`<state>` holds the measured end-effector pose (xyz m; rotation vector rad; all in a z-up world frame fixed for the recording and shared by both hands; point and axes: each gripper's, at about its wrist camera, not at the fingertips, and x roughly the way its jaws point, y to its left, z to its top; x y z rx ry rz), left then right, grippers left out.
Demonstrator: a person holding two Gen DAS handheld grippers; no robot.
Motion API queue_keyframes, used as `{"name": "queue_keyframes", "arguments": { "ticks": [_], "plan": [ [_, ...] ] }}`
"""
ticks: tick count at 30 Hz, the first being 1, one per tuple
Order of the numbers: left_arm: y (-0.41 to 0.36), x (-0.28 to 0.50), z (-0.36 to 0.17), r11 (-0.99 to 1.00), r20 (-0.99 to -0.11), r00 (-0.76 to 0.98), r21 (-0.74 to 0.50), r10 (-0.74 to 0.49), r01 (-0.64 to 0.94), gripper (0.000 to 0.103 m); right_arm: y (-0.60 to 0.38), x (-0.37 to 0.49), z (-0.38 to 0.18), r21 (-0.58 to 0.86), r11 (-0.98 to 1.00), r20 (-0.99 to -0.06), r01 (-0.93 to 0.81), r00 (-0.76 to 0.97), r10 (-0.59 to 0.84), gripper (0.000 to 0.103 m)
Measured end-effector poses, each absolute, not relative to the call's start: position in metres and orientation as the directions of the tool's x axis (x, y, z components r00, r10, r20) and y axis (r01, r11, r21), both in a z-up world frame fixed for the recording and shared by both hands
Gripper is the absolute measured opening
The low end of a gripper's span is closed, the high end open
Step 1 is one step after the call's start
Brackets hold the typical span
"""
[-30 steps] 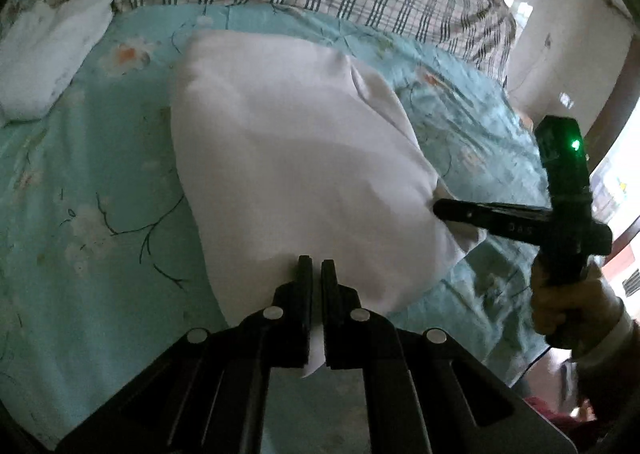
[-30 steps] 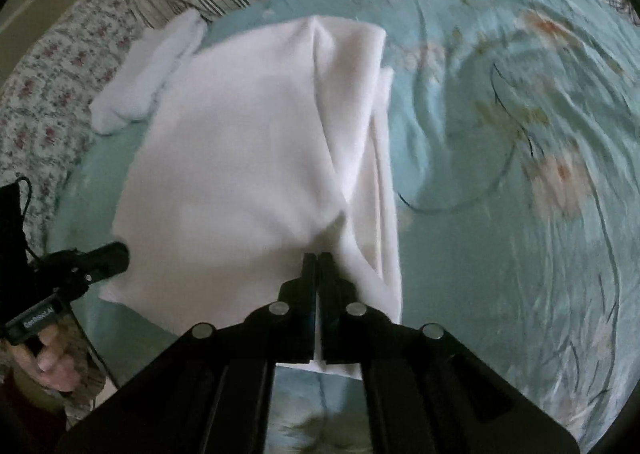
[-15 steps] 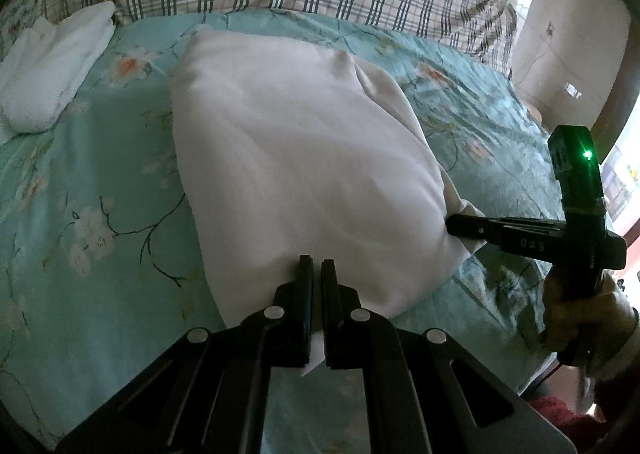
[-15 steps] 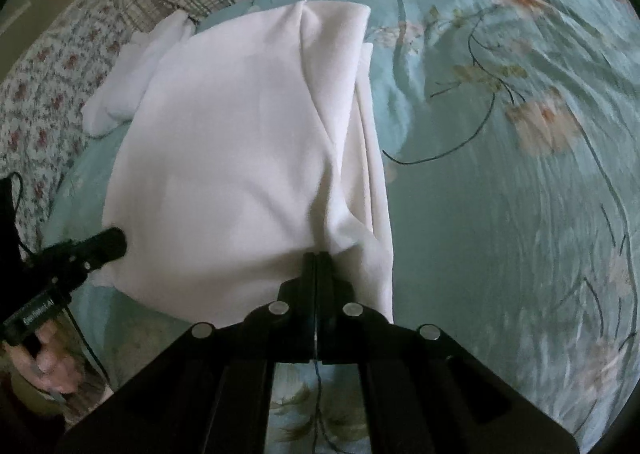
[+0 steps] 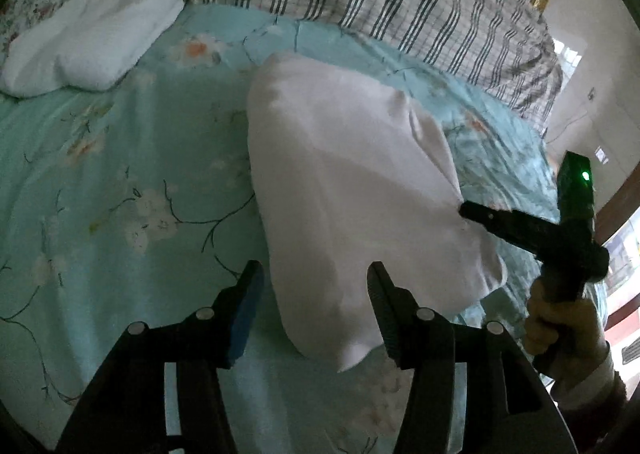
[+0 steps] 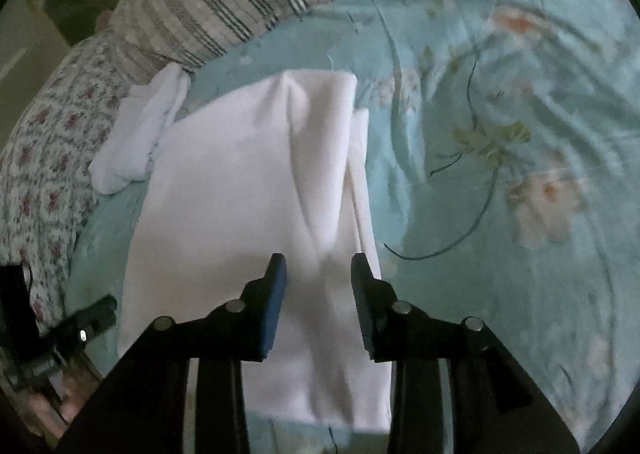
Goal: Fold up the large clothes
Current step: 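Release the hoodie with both tools and pull them back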
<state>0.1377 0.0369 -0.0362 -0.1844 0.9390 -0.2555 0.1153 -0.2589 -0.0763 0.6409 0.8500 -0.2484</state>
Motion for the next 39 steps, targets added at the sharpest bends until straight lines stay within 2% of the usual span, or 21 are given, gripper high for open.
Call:
{"name": "queue_keyframes", "arguments": {
  "ticks": [4, 5, 6, 9, 14, 17, 19, 21, 25, 28, 34, 39],
  "plan": [
    [0.028, 0.149, -0.043, 0.952, -0.785, 0.539, -0.270, -0.304, 0.145, 0.059, -0.271, 0.129, -0.093, 0.560, 0.710, -0.719, 0.426, 0.676, 0.162, 0.032],
    [0.025, 0.152, -0.045, 0.955, -0.792, 0.533, -0.260, -0.297, 0.145, 0.059, -0.270, 0.129, -0.092, 0.560, 0.712, -0.715, 0.423, 0.680, 0.159, 0.007],
    [0.024, 0.153, -0.047, 0.955, -0.795, 0.529, -0.257, -0.295, 0.147, 0.059, -0.270, 0.126, -0.087, 0.565, 0.712, -0.702, 0.417, 0.696, 0.150, 0.005],
    [0.019, 0.154, -0.053, 0.958, -0.803, 0.522, -0.246, -0.288, 0.149, 0.061, -0.262, 0.113, -0.068, 0.525, 0.742, -0.687, 0.417, 0.723, 0.080, 0.005],
    [0.017, 0.157, -0.061, 0.959, -0.812, 0.510, -0.245, -0.285, 0.145, 0.062, -0.259, 0.118, -0.094, 0.440, 0.764, -0.768, 0.472, 0.638, 0.049, 0.007],
    [0.019, 0.158, -0.061, 0.957, -0.811, 0.508, -0.251, -0.290, 0.145, 0.062, -0.256, 0.112, -0.076, 0.386, 0.770, -0.762, 0.508, 0.646, -0.043, 0.012],
    [0.021, 0.159, -0.063, 0.954, -0.809, 0.506, -0.262, -0.299, 0.146, 0.063, -0.246, 0.106, -0.053, 0.322, 0.801, -0.735, 0.505, 0.666, -0.125, 0.012],
    [0.021, 0.159, -0.065, 0.954, -0.809, 0.505, -0.266, -0.300, 0.140, 0.064, -0.238, 0.107, -0.044, 0.313, 0.830, -0.716, 0.462, 0.689, -0.113, 0.012],
    [0.016, 0.158, -0.067, 0.957, -0.813, 0.506, -0.253, -0.288, 0.138, 0.068, -0.230, 0.131, -0.079, 0.212, 0.869, -0.819, 0.447, 0.567, -0.091, 0.012],
    [0.016, 0.159, -0.068, 0.961, -0.815, 0.510, -0.237, -0.275, 0.139, 0.070, -0.243, 0.125, -0.096, 0.297, 0.837, -0.798, 0.460, 0.601, -0.047, 0.011],
    [0.018, 0.159, -0.066, 0.967, -0.819, 0.514, -0.226, -0.253, 0.116, 0.071, -0.242, 0.120, -0.083, 0.300, 0.832, -0.801, 0.467, 0.597, -0.047, 0.013],
    [0.014, 0.139, -0.052, 0.980, -0.818, 0.540, -0.171, -0.199, 0.102, 0.071, -0.226, 0.105, -0.067, 0.318, 0.840, -0.784, 0.441, 0.621, -0.029, 0.015]
  ]
}}
